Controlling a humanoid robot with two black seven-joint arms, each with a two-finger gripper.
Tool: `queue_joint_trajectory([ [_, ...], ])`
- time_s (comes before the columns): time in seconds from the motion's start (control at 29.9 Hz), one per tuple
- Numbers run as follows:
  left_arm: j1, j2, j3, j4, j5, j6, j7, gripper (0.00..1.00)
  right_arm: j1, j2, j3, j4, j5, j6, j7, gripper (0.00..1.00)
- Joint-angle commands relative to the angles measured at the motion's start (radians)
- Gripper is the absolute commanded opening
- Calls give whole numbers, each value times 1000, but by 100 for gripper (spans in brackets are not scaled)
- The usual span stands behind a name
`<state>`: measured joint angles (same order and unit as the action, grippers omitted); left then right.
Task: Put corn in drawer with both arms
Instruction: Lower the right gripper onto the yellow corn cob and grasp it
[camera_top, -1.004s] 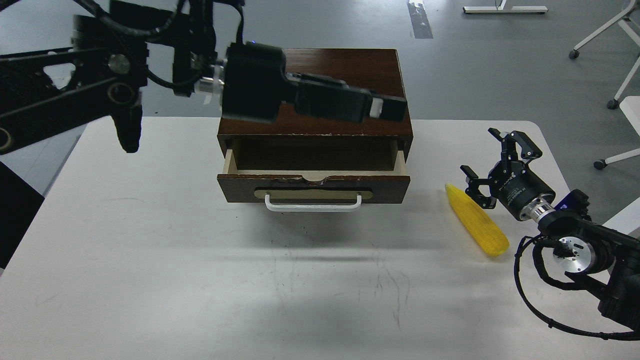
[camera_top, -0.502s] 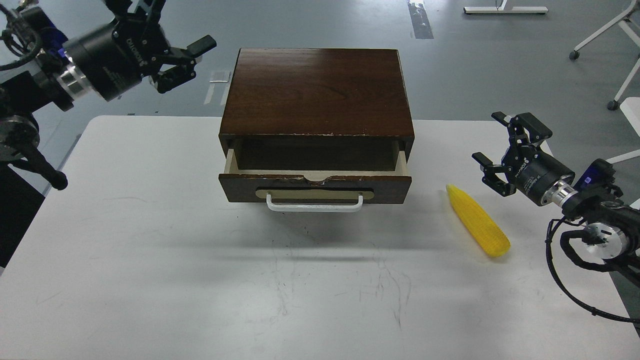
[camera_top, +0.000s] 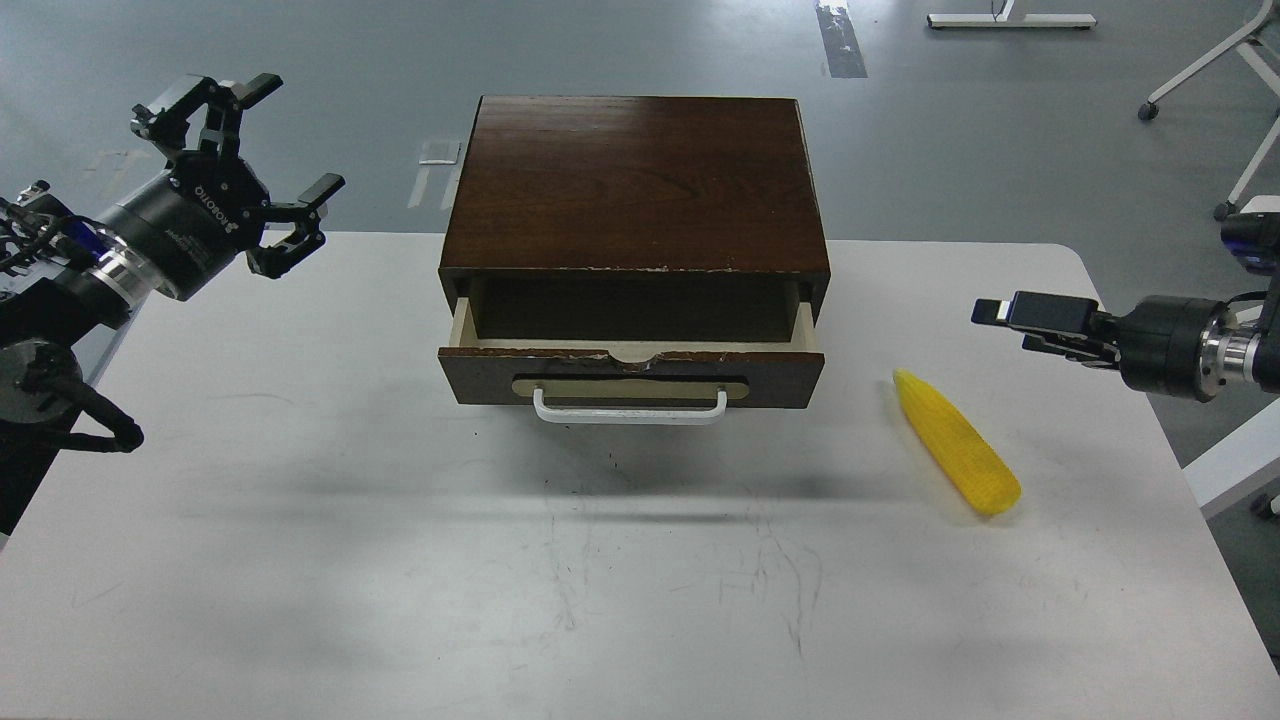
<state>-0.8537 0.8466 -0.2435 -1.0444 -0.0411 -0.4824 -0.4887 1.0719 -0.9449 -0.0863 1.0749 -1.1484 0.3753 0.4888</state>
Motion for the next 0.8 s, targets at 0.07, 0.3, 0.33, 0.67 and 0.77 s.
queue_joint_trajectory([
  [0.07, 4, -1, -11, -3, 3, -5, 0, 98, 22, -2, -41, 4, -278, -15, 0, 100],
  [0.3, 9, -3, -16, -6, 1, -4, 0, 98, 25, 37, -93, -13, -355, -73, 0, 100],
  [0.33, 9, -3, -29, -6, 1, -5, 0, 98, 23, 55, -114, -26, -355, -75, 0, 100],
  [0.67, 9, -17, -60, -9, 3, -4, 0, 98, 11, 181, -234, -121, -353, -200, 0, 95],
  [0.77, 9, -17, -60, -9, 3, -4, 0, 98, 11, 186, -251, -125, -353, -202, 0, 90],
])
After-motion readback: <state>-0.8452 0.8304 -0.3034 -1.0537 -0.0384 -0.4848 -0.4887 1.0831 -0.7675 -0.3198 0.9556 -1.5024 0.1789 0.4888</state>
